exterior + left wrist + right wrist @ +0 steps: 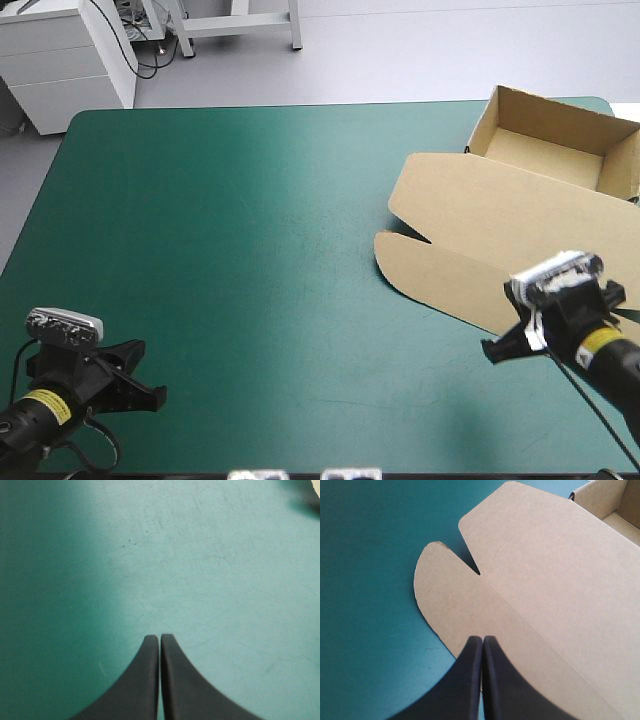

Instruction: Fold the box

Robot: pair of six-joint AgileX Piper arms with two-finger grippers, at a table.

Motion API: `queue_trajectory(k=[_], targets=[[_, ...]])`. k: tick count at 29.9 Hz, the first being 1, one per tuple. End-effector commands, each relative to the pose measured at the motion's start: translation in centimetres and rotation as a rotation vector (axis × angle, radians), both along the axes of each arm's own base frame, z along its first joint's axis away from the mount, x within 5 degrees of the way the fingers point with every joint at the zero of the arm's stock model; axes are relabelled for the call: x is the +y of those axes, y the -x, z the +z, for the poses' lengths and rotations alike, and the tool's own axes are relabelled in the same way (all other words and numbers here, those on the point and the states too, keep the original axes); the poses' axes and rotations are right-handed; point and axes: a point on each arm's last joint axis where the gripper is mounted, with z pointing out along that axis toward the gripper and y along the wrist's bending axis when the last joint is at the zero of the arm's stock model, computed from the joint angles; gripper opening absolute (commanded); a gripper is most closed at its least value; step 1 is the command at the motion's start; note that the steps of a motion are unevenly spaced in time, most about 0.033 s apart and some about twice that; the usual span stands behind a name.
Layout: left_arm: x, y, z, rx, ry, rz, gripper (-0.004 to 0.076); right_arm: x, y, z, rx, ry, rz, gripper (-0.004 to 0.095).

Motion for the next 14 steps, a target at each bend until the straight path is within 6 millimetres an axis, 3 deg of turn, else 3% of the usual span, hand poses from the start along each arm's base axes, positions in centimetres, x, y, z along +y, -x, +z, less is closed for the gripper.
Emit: queue_trajectory(k=[1, 8, 14], targets=[[-0.5, -0.2, -0.3, -0.118, 0.063, -0.044, -0.0008, -1.2, 2.9, -0.7, -0.147, -0.049, 0.001, -0.0014], [0.1, 1.8, -3.9, -0.201, 0.096, -0.075, -0.0008, -3.0, 7.2, -3.9, -0.229, -0.138, -0.02, -0.0014], [0.8, 3.4, -3.5, -0.326, 0.145, -0.078, -0.0007, -3.8, 9.0, -5.1, -0.2, -0.136, -0.03, -0.0014]])
